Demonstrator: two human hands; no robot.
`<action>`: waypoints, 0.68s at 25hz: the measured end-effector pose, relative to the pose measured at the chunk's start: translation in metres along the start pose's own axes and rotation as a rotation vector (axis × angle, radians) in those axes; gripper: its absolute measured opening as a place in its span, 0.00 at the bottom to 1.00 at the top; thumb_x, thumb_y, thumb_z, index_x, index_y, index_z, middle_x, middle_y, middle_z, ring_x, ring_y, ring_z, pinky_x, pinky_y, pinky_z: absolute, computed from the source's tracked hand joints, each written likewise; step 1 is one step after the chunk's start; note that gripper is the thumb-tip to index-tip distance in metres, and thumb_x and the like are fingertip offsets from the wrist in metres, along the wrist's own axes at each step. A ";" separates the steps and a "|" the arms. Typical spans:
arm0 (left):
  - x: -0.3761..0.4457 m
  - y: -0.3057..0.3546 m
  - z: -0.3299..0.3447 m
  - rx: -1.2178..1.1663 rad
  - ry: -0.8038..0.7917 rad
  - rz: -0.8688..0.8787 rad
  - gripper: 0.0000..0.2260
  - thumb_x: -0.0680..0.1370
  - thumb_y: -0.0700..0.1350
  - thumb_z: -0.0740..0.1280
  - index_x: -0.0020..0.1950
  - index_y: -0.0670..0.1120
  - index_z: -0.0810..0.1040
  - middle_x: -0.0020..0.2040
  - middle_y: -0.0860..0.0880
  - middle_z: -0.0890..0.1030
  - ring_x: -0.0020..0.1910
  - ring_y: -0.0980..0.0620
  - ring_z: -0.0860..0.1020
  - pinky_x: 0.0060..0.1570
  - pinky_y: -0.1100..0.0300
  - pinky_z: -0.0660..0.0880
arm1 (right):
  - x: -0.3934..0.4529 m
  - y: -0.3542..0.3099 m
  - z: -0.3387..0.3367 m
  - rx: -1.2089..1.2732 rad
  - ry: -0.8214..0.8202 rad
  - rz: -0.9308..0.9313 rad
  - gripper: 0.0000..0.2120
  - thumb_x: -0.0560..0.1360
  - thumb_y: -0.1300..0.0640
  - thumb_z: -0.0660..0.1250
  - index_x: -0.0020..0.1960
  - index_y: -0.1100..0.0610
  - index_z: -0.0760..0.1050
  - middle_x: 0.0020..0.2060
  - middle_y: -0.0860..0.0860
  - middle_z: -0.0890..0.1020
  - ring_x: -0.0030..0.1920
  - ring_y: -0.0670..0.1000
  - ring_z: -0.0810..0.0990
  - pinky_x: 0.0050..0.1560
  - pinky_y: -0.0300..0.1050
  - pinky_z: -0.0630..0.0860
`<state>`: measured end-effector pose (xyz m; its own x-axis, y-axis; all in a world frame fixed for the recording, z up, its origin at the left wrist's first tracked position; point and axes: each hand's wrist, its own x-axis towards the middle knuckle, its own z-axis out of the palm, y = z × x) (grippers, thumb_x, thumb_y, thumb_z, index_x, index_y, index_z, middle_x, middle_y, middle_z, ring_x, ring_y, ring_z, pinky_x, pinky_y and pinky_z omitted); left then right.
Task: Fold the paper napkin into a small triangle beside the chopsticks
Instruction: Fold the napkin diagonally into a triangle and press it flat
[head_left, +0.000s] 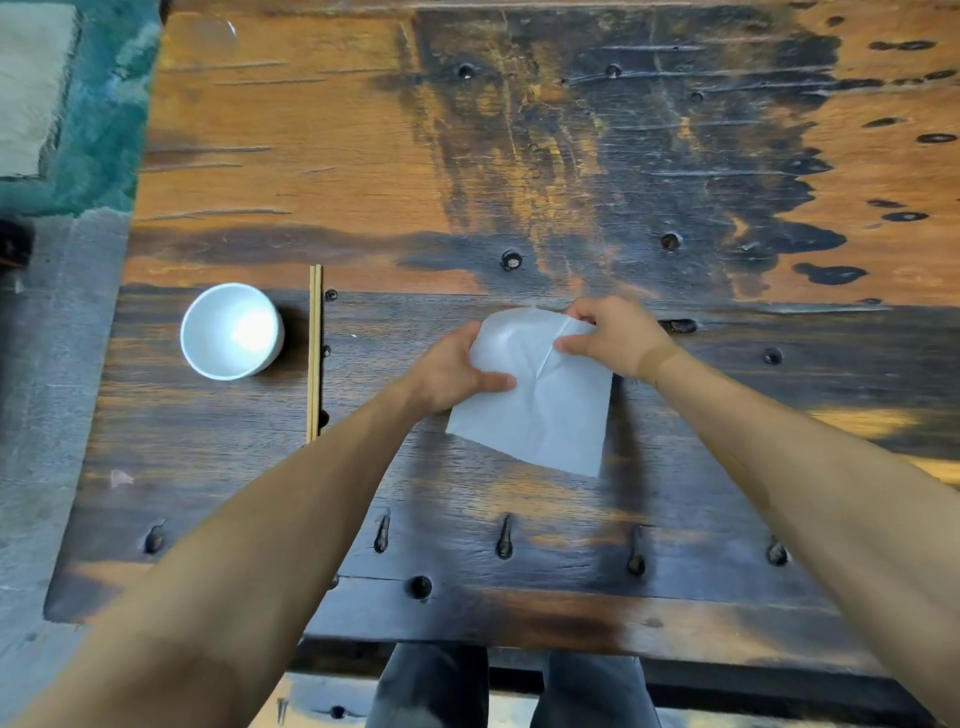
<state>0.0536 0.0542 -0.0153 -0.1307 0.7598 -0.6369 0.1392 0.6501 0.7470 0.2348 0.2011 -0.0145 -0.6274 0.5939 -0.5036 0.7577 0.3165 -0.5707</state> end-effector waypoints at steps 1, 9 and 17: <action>-0.001 -0.006 0.001 0.076 -0.008 -0.014 0.25 0.70 0.44 0.77 0.64 0.50 0.73 0.56 0.51 0.81 0.56 0.49 0.79 0.52 0.53 0.77 | -0.002 0.000 -0.001 0.014 0.014 0.017 0.06 0.74 0.51 0.72 0.42 0.51 0.76 0.43 0.52 0.81 0.46 0.56 0.78 0.42 0.48 0.71; 0.006 -0.016 -0.012 0.488 0.152 0.020 0.07 0.74 0.42 0.70 0.52 0.47 0.79 0.48 0.48 0.81 0.46 0.47 0.77 0.41 0.58 0.70 | -0.016 0.021 -0.009 -0.108 0.009 0.076 0.08 0.71 0.57 0.73 0.46 0.47 0.77 0.41 0.45 0.81 0.47 0.51 0.79 0.49 0.50 0.76; -0.008 -0.027 -0.009 0.811 0.282 0.263 0.04 0.74 0.40 0.66 0.47 0.43 0.74 0.45 0.46 0.77 0.46 0.44 0.74 0.38 0.54 0.68 | -0.032 0.041 0.002 -0.375 0.253 -0.047 0.07 0.73 0.62 0.67 0.47 0.52 0.79 0.44 0.48 0.81 0.52 0.56 0.73 0.49 0.49 0.62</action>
<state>0.0423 0.0303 -0.0291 -0.2179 0.9242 -0.3138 0.8354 0.3428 0.4296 0.2854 0.1939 -0.0232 -0.6346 0.7198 -0.2815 0.7712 0.5660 -0.2915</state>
